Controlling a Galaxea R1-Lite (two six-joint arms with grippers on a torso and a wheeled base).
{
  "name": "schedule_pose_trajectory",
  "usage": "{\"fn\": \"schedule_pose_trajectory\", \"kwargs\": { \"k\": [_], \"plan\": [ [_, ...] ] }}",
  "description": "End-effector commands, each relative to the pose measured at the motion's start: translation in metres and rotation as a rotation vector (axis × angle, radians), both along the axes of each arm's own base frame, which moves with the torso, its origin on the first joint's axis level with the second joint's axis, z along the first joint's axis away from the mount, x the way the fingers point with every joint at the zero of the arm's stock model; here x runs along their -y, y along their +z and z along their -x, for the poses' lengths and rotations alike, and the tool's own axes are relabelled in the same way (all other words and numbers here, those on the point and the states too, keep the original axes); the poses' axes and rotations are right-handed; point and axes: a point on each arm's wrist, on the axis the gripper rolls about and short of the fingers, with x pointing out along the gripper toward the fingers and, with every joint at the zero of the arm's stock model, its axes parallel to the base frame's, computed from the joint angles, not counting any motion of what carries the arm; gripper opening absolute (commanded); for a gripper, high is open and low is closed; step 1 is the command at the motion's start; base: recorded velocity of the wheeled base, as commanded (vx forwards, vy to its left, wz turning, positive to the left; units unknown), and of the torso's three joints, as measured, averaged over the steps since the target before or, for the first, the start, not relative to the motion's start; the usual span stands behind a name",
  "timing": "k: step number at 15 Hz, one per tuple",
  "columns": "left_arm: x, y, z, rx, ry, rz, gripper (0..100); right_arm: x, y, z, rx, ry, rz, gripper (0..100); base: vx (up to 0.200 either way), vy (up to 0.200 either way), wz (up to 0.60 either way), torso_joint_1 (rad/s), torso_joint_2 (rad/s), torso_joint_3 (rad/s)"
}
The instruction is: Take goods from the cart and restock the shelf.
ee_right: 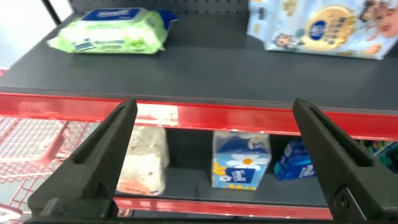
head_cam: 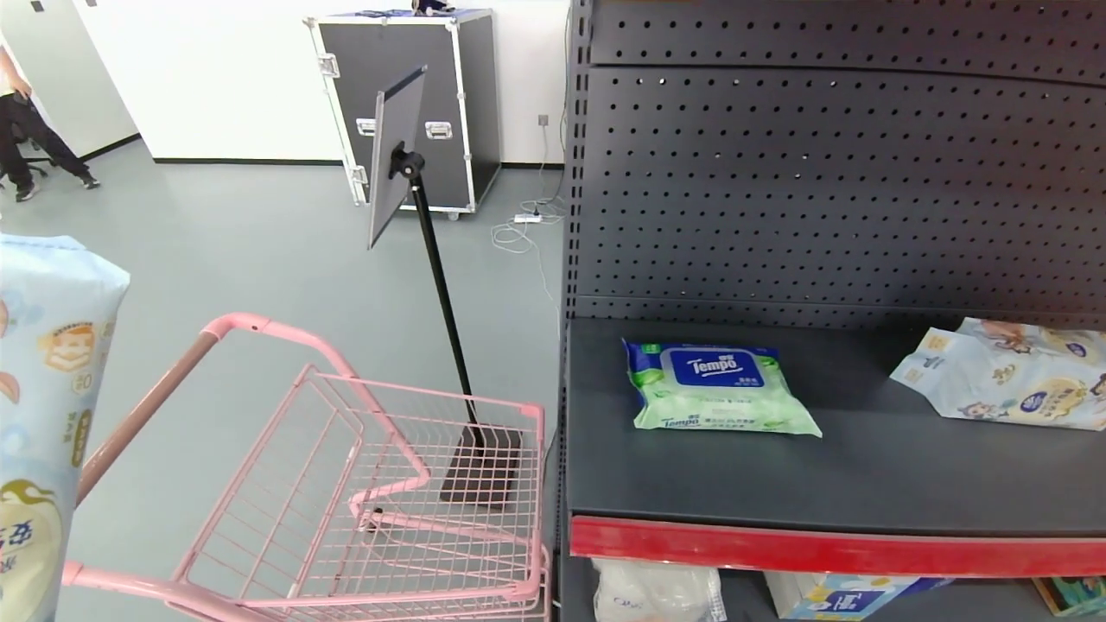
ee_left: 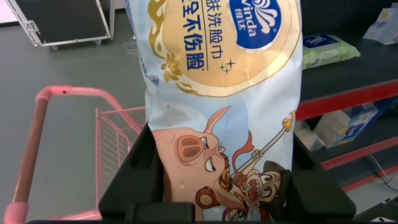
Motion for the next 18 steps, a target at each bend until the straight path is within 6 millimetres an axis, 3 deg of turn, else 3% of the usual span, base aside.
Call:
{"fn": "schedule_pose_trajectory", "kwargs": {
  "k": [1,18],
  "plan": [
    [0.0001,0.0000,-0.0003,0.000,0.000,-0.006,0,0.0000,-0.0003,-0.0001,-0.002,0.001,0.000,100,0.000,-0.200,0.00,0.002,0.01,0.007],
    [-0.0006,-0.0001,0.0022,0.023,-0.002,-0.023,0,0.0000,0.0001,0.0000,0.000,0.001,0.000,100,0.000,-0.200,0.00,0.002,0.00,0.004]
  ]
}}
